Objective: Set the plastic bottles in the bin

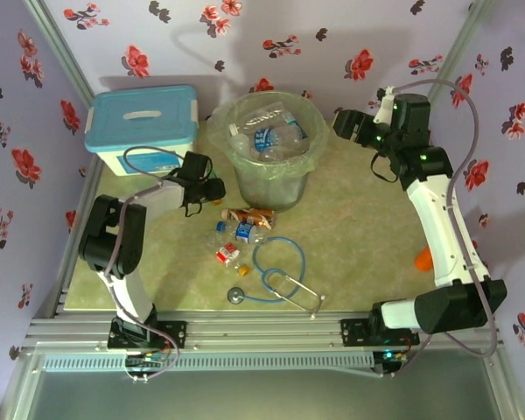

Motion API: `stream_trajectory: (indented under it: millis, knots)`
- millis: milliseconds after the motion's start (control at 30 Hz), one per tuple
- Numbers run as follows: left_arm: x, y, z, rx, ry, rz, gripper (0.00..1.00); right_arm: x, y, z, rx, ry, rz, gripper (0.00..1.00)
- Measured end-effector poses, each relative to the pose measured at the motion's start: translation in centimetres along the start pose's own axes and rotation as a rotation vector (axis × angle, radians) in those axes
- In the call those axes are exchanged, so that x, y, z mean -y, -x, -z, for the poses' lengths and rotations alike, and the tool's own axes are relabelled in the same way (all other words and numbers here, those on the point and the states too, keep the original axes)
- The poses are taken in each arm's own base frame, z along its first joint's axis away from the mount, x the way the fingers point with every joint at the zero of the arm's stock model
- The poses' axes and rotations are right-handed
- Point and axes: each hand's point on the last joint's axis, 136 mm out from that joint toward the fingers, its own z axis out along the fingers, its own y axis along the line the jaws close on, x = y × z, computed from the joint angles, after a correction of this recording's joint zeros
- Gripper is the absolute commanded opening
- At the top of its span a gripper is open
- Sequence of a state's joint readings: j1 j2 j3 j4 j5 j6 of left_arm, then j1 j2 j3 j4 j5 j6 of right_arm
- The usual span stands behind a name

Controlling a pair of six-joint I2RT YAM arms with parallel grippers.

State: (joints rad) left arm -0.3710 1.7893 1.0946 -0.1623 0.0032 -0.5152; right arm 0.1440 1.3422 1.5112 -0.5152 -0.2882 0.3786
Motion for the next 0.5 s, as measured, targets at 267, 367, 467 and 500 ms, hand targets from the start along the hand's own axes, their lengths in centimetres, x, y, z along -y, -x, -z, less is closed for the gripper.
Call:
stream_trajectory:
  millis: [267, 367, 467, 500]
  knots:
    - [0.7, 0.8, 6.6, 0.122, -0.073, -0.042, 0.50, -6.8, -1.9, 1.0, -0.020, 0.166, 0.070, 0.84]
    - [1.9, 1.8, 10.7, 0.219, -0.134, -0.085, 0.49, -9.4, -2.8, 0.6, -0.041, 0.236, 0.088, 0.84]
    - [3.9, 2.3, 14.5, 0.315, -0.213, -0.162, 0.50, -11.7, -2.9, -0.3, -0.048, 0.292, 0.096, 0.84]
    - [4.5, 2.5, 15.5, 0.343, -0.240, -0.185, 0.49, -12.7, -3.1, -0.7, -0.054, 0.317, 0.096, 0.84]
